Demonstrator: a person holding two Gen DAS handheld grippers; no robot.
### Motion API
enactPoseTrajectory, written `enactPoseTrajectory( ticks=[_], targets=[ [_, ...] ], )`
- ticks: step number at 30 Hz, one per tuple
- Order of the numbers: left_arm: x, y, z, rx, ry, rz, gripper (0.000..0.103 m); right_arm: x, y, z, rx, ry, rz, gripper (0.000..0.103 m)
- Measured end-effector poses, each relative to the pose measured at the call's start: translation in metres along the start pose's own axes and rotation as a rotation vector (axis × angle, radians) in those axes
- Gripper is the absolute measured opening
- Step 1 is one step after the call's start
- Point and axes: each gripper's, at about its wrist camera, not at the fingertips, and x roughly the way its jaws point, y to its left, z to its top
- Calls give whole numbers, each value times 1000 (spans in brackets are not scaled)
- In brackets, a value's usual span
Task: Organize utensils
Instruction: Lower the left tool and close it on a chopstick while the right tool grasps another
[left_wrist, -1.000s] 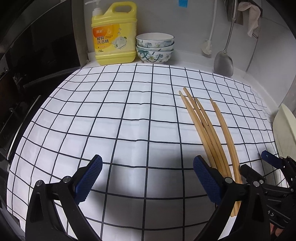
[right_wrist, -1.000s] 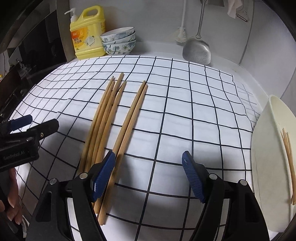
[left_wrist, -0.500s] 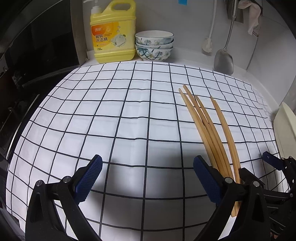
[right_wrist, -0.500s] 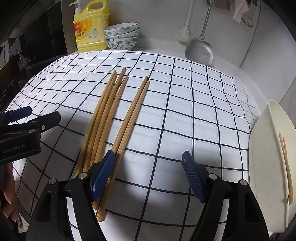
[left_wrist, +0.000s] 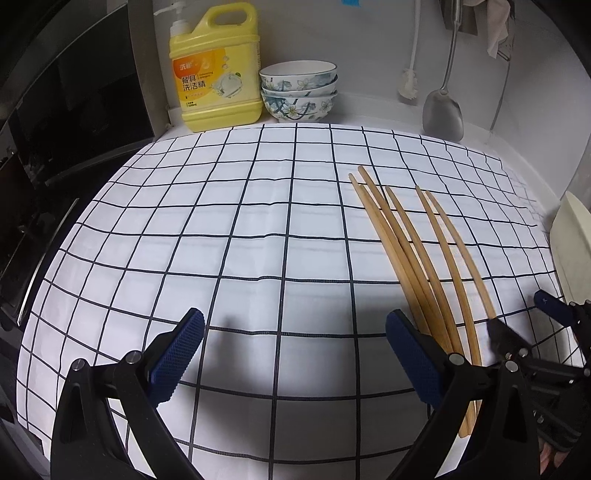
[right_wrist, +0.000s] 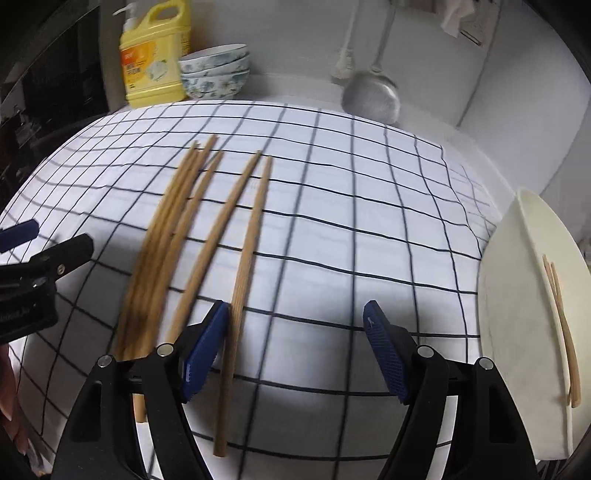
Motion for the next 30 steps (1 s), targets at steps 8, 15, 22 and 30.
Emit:
enactPoseTrajectory(
  ticks=[8,15,22,30],
  targets=[
    [2,-13,4,22,-6,-13,97,2,-19,-2,53,10,14,71],
    [13,-29,10,46,22,-35,97,2,-21,-2,59,12,24,71],
    [26,-33,8,32,71,-61,98,3,-22,-2,71,17,27,71],
    [29,-29,6,57,96,-7,98,3,-22,-2,71,19,24,71]
  ],
)
